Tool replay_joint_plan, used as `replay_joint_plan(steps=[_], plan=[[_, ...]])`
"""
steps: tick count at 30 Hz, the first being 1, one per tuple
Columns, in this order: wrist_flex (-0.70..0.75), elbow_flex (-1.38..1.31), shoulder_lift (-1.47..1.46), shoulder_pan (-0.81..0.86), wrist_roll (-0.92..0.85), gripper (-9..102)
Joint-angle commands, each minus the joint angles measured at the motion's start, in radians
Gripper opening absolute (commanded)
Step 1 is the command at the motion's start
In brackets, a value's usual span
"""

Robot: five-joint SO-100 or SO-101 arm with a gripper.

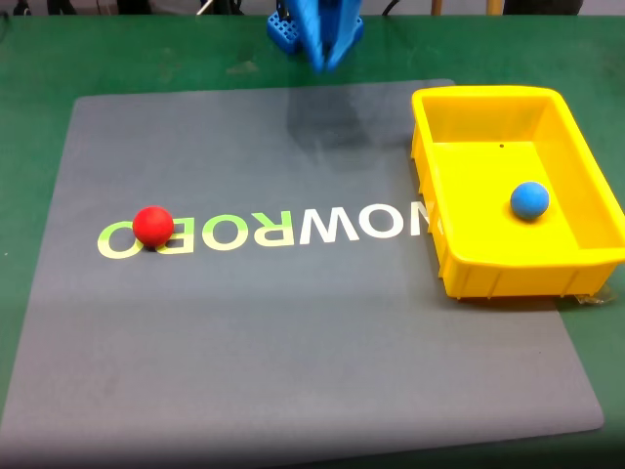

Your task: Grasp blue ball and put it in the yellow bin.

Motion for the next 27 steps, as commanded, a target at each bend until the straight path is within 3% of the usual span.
replay_joint_plan(steps=[1, 15, 27], plan=[[-0.017, 0.170, 0.163, 0.051, -0.037, 0], [0.304, 0.374, 0.417, 0.009, 0.041, 0], [0.554, 0.377, 0.512, 0.040, 0.064, 0]])
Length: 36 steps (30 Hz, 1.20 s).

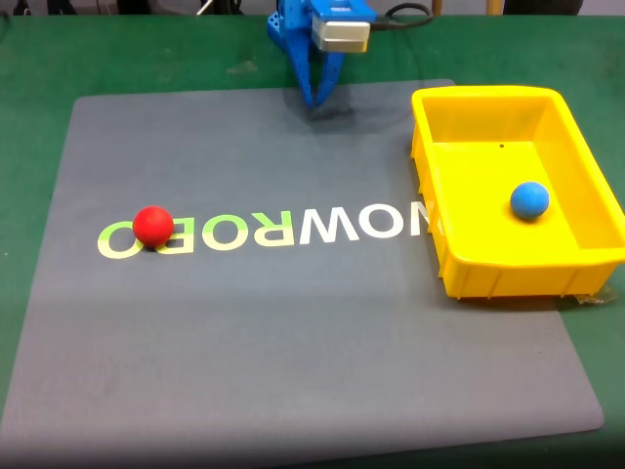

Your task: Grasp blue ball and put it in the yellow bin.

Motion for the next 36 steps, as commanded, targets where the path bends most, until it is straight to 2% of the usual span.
replay_joint_plan(steps=[1, 9, 36], plan=[[0.048, 0.029, 0.014, 0.025, -0.002, 0], [0.227, 0.031, 0.015, 0.012, 0.000, 0], [0.230, 0.031, 0.009, 0.003, 0.048, 0]])
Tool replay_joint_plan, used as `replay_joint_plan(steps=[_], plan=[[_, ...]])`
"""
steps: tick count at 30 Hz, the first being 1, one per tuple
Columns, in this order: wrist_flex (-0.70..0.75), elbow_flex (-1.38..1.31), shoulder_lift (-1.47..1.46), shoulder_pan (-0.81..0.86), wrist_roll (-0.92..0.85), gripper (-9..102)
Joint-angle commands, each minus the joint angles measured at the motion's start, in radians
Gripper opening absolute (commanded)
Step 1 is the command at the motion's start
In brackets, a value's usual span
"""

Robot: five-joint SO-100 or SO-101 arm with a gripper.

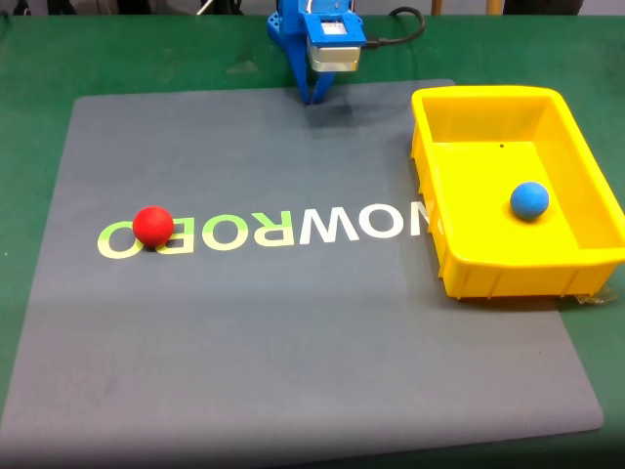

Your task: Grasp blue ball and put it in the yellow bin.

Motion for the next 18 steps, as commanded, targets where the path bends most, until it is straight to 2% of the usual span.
replay_joint_plan(steps=[1, 18], plan=[[0.017, 0.031, 0.005, -0.005, 0.008, 0], [0.017, 0.031, 0.003, -0.003, 0.008, 0]])
